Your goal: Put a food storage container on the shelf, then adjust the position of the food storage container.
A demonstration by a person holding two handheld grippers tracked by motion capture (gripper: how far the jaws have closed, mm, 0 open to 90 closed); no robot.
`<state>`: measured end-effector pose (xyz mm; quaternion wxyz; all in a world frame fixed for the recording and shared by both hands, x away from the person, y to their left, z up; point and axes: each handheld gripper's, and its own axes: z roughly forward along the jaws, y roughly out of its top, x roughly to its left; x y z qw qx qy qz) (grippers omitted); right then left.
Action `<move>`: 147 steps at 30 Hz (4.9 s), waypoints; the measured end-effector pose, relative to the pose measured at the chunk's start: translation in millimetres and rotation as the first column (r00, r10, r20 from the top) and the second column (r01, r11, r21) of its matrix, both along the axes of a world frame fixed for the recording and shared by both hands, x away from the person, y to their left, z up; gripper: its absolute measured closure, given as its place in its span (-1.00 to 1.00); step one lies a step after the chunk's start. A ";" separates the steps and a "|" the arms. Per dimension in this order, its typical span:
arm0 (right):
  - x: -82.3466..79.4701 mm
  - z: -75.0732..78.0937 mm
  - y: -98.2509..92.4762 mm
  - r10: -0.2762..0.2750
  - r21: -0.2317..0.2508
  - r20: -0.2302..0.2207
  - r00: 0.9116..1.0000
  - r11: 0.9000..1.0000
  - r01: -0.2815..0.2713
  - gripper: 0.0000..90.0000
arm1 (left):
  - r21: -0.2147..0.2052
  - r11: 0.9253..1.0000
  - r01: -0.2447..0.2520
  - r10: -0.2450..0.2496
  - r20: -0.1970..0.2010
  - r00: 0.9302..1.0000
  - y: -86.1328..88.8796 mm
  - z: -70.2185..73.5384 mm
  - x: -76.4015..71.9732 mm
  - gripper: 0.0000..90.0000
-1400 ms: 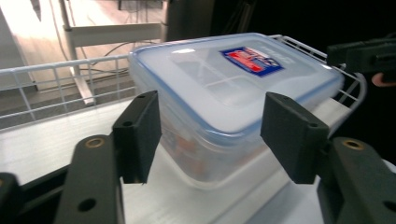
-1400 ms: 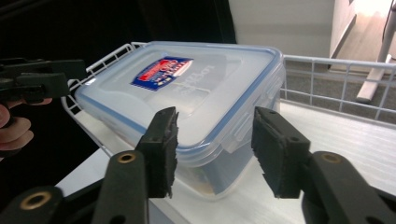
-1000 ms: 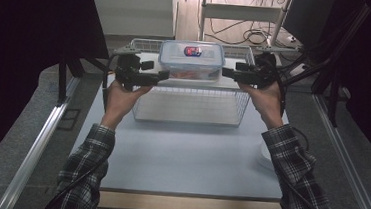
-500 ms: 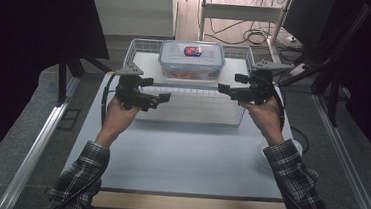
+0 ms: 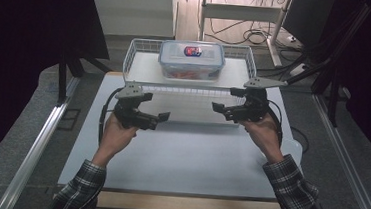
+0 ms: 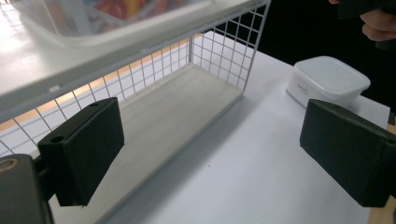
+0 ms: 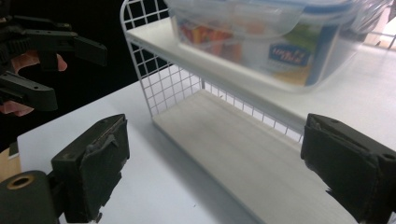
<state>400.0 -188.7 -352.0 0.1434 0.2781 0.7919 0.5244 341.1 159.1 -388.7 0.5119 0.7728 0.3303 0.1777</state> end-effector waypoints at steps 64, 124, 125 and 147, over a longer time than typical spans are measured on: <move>-74.7 -115.5 -78.6 -0.203 -0.189 -0.141 0.969 0.966 0.175 -0.08 | 0.074 0.994 -0.078 0.084 -0.079 0.993 28.8 -117.6 -88.8 -0.89; -44.0 -123.3 -127.3 -0.380 -0.238 -0.196 0.904 0.913 0.332 0.99 | 0.143 0.988 -0.056 0.073 -0.119 0.990 20.9 -126.1 -83.2 -0.87; -45.6 -123.2 -123.4 -0.374 -0.245 -0.194 0.907 0.914 0.325 0.99 | 0.145 0.988 -0.056 0.074 -0.118 0.990 20.8 -126.0 -83.4 -0.87; -56.3 -128.9 -67.2 -0.213 -0.180 -0.269 0.939 0.969 0.168 0.99 | 0.164 0.985 -0.051 0.071 -0.116 0.991 16.7 -125.8 -83.5 -0.87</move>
